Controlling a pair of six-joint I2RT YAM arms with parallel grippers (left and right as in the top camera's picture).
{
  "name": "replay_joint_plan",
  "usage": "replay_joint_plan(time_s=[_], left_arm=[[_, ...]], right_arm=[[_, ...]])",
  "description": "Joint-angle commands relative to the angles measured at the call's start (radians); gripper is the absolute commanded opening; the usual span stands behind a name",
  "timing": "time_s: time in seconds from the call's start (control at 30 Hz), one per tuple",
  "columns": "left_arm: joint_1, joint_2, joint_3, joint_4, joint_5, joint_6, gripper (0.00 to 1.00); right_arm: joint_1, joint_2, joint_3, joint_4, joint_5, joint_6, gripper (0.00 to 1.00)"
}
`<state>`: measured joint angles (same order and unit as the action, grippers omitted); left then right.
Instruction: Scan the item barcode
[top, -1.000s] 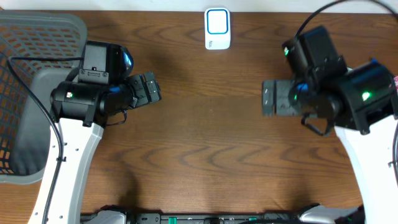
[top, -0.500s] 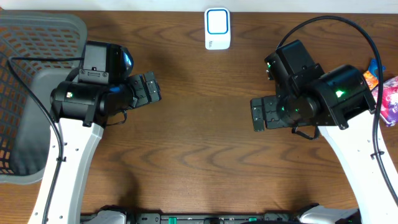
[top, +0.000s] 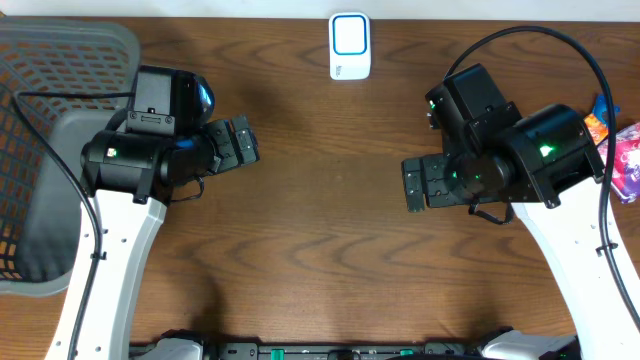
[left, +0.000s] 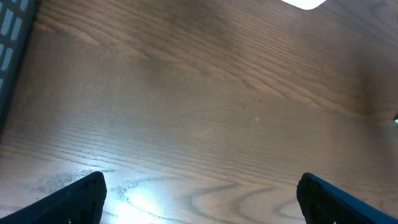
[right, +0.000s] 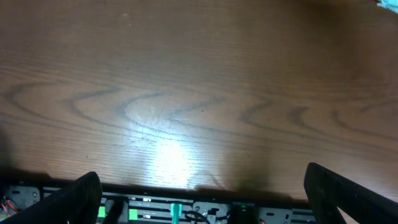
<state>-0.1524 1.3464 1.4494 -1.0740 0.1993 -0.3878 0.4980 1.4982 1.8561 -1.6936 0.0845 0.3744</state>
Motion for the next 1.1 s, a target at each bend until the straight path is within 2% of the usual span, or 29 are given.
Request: replay_joint_plan(time_s=[0.0, 0.23, 0.4, 0.53, 0.7, 0.93, 1.07], left_arm=[[0.003, 0.0, 0.007, -0.003, -0.01, 0.013, 0.98], [0.003, 0.0, 0.007, -0.003, -0.01, 0.013, 0.98], [0.003, 0.0, 0.007, -0.002, -0.01, 0.013, 0.98], [0.003, 0.0, 0.007, -0.003, -0.01, 0.013, 0.98], [0.003, 0.0, 0.007, -0.003, -0.01, 0.013, 0.98], [0.003, 0.0, 0.007, -0.003, -0.01, 0.013, 0.98], [0.003, 0.0, 0.007, -0.002, -0.01, 0.013, 0.98]], right_arm=[[0.008, -0.004, -0.009, 0.011, 0.0, -0.082, 0.99], [0.005, -0.064, -0.037, 0.159, -0.002, -0.191, 0.99], [-0.015, -0.172, -0.167, 0.254, -0.009, -0.205, 0.99], [-0.067, -0.304, -0.36, 0.381, -0.04, -0.225, 0.99], [-0.197, -0.562, -0.747, 0.681, -0.194, -0.354, 0.99], [-0.357, -0.869, -1.122, 0.982, -0.282, -0.354, 0.99], [-0.395, -0.982, -1.265, 1.112, -0.286, -0.354, 0.99]])
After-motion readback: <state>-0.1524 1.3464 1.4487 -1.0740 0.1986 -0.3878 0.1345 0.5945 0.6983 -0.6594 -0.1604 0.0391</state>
